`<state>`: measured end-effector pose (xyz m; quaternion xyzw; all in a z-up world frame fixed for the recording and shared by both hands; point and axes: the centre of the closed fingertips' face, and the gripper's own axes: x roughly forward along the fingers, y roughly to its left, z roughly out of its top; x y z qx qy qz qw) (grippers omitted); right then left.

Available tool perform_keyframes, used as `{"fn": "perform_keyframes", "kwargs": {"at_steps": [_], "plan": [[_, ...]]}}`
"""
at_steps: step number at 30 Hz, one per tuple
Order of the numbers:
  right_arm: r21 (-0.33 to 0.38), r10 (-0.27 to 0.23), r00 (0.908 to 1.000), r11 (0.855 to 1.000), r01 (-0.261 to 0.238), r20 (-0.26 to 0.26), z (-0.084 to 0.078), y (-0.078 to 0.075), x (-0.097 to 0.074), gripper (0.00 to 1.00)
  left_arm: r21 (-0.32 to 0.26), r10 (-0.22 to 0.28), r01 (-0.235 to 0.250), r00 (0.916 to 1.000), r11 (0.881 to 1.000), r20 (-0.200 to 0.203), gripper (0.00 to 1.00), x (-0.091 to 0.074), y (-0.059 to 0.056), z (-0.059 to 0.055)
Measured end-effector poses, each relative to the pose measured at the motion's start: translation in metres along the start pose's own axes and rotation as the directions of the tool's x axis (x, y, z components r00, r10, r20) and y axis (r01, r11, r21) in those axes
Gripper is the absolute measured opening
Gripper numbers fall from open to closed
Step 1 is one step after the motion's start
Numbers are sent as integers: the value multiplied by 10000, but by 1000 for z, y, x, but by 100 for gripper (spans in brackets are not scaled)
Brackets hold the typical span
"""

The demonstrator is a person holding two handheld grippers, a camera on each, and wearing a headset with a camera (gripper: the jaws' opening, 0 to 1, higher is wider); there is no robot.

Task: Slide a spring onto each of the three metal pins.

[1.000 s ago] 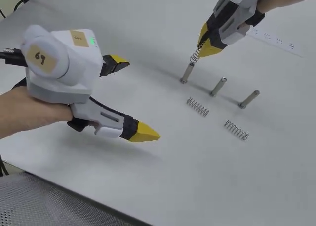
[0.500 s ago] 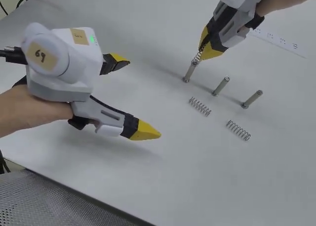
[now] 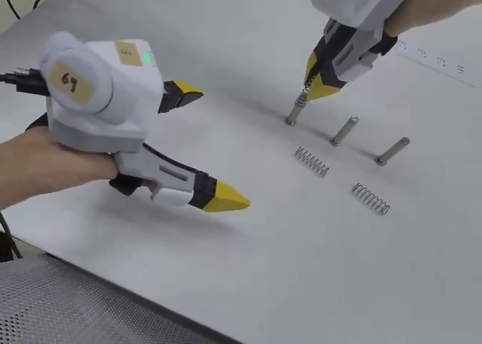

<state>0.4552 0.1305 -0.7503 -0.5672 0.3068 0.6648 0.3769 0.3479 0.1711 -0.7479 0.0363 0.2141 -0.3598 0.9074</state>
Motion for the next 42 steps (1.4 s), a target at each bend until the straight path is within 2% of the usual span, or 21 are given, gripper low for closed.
{"fn": "perform_keyframes", "kwargs": {"at_steps": [9,14,21,42], "plan": [[-117,77,9998,9999,-80,-205,-2,-5,12,8,-42,41,-41,10000,10000,1,96,0,1,0],[-95,145,9994,9998,-148,-329,-2,-2,17,8,-73,35,-35,10000,10000,4,96,-1,2,-1],[-3,191,9993,9998,-191,-319,-1,3,23,8,-86,51,-51,10000,9999,-8,96,-1,4,-2],[111,298,9989,9995,-294,-374,-3,1,35,8,-91,23,-23,10000,10000,5,97,-1,2,-2]]}}
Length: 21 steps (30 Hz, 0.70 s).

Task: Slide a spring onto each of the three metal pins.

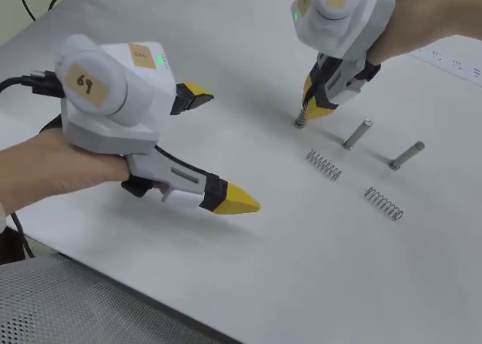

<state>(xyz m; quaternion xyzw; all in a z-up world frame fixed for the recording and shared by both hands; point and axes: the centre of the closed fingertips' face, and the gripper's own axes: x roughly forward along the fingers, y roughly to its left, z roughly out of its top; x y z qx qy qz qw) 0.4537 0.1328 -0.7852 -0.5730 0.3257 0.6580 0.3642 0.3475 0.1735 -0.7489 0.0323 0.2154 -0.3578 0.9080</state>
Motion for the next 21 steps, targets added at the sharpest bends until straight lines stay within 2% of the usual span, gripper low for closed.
{"fn": "perform_keyframes", "kwargs": {"at_steps": [5,9,11,17,21], "plan": [[61,65,10000,10000,-66,31,0,2,1,10,-7,-29,29,10000,10000,1,98,1,-1,0],[86,14,9999,10000,-15,118,-1,2,4,25,-2,-43,43,10000,10000,-2,98,1,-1,0],[113,-164,9995,9998,161,287,0,0,5,40,-5,-49,49,10000,10000,-16,98,1,-1,0],[302,-499,9961,9984,478,724,2,-3,6,71,11,-35,35,10000,10000,-1,98,0,0,1],[534,-503,9941,9975,453,962,2,-2,7,78,0,-33,33,10000,10000,-19,98,0,0,1]]}}
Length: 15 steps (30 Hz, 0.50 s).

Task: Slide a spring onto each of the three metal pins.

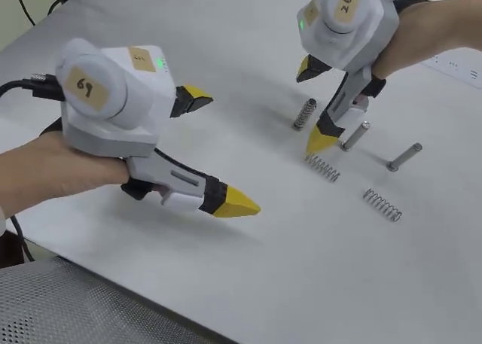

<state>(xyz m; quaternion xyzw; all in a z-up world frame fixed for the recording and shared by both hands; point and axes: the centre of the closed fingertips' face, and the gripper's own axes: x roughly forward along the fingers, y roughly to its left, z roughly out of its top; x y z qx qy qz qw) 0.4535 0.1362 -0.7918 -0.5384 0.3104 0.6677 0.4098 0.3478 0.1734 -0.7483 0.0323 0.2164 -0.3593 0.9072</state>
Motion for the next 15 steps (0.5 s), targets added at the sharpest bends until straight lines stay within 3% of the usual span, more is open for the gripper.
{"fn": "perform_keyframes", "kwargs": {"at_steps": [8,15], "plan": [[634,-322,9969,9976,277,718,0,3,1,98,38,-47,47,10000,10000,18,98,0,0,2],[1030,-668,9903,9932,543,1218,0,3,-2,99,37,-77,77,10000,10000,47,98,1,0,5]]}}
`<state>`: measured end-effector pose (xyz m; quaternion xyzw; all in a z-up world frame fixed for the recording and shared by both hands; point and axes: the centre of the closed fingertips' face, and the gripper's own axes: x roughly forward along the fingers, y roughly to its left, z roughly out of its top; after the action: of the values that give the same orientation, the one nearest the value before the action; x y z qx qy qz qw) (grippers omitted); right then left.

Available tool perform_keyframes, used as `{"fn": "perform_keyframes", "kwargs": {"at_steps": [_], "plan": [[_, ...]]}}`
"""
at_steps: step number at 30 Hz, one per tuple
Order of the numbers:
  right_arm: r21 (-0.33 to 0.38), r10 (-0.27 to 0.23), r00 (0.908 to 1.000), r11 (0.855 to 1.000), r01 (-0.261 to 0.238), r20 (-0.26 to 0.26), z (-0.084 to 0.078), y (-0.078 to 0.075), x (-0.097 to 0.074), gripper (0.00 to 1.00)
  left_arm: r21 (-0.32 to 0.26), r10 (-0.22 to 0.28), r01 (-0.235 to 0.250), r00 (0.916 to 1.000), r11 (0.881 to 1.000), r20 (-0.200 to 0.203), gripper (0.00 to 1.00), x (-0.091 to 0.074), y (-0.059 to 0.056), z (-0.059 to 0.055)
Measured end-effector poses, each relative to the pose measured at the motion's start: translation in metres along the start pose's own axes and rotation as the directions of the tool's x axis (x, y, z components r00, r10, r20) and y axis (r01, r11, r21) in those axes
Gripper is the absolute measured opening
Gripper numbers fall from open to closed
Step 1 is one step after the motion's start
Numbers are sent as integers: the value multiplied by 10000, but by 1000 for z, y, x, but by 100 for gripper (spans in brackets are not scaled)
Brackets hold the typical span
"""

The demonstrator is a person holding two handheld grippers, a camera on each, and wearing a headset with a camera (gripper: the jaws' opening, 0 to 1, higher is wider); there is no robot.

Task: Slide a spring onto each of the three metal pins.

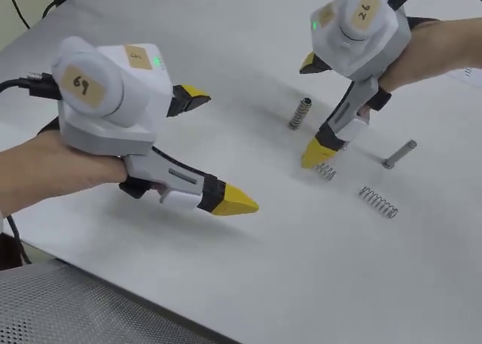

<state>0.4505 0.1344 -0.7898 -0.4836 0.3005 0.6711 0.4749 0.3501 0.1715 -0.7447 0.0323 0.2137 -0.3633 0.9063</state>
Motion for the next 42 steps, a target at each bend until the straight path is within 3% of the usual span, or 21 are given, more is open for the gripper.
{"fn": "perform_keyframes", "kwargs": {"at_steps": [4,6,11,16,21,28,33,42], "plan": [[309,-168,9990,9994,156,403,4,1,-7,97,1,-6,6,10000,10000,50,98,0,0,2],[613,-365,9960,9976,315,820,7,2,-13,98,12,-14,14,10000,10000,71,98,0,0,3],[1028,-727,9896,9929,600,1244,7,10,-27,97,74,-51,51,9999,10000,95,98,0,0,5],[1721,-1207,9748,9811,884,1876,5,16,-37,97,125,-110,109,9999,9999,58,98,0,-1,6],[2397,-1870,9509,9625,1272,2466,2,20,-51,97,217,-105,103,9999,9997,74,98,-2,0,10],[3363,-2791,9125,9257,1729,2990,-11,32,-71,96,357,-141,142,9999,9993,-8,98,-3,-1,14],[4016,-3222,8985,8963,1881,2982,-28,45,-82,96,438,-174,176,9998,9989,-61,97,-2,-2,16],[5063,-4137,8615,8321,2265,2945,-53,62,-100,96,601,-269,279,9995,9978,-166,97,-4,-4,20]]}}
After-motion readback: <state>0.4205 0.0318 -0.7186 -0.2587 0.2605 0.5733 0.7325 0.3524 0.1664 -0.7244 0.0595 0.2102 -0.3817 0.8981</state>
